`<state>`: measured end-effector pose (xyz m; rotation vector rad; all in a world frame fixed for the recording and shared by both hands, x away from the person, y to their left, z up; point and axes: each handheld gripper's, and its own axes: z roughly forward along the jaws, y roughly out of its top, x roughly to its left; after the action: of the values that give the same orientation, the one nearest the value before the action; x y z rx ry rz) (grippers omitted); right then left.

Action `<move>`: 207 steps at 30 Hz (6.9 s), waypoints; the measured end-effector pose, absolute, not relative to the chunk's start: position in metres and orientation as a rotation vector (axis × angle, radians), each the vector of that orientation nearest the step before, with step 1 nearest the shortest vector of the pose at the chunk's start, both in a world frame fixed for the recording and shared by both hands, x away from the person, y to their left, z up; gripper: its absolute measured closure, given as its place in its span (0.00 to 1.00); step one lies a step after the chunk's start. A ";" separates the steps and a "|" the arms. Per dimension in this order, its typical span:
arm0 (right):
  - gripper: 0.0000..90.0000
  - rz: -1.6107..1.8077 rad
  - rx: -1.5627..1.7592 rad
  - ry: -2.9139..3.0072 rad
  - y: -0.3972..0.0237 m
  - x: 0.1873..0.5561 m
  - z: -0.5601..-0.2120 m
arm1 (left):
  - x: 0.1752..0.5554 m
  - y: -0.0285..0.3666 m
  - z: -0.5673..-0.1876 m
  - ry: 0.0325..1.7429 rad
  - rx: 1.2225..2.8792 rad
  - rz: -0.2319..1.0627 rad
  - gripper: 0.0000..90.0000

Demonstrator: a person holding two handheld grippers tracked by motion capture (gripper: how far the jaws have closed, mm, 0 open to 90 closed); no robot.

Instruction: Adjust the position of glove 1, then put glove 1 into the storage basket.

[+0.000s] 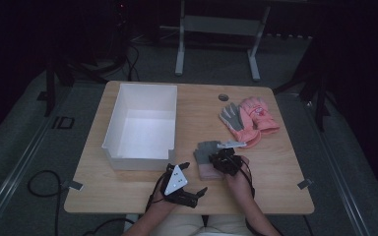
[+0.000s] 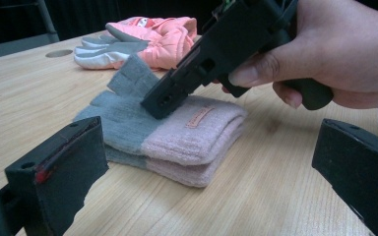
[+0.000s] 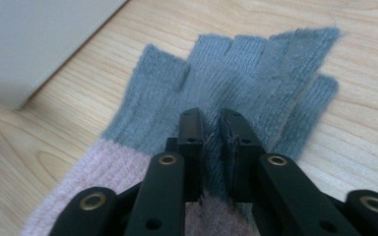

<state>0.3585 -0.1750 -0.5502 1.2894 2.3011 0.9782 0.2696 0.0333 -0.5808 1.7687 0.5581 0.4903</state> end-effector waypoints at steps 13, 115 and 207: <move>0.60 1.039 1.189 2.289 -0.193 0.355 -0.517 | 0.272 0.023 -0.576 0.520 1.802 0.393 0.00; 0.82 1.472 1.073 2.477 -0.052 0.442 -0.382 | 0.340 0.149 -0.392 0.066 2.360 0.698 0.84; 0.73 0.835 1.198 2.319 -0.269 0.509 -0.507 | 0.320 -0.030 -0.495 0.554 2.435 0.522 0.53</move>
<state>0.5091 -0.2694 -0.5070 1.1976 2.3192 0.8351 0.3199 -0.0304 -0.4953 2.4348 0.5542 0.5223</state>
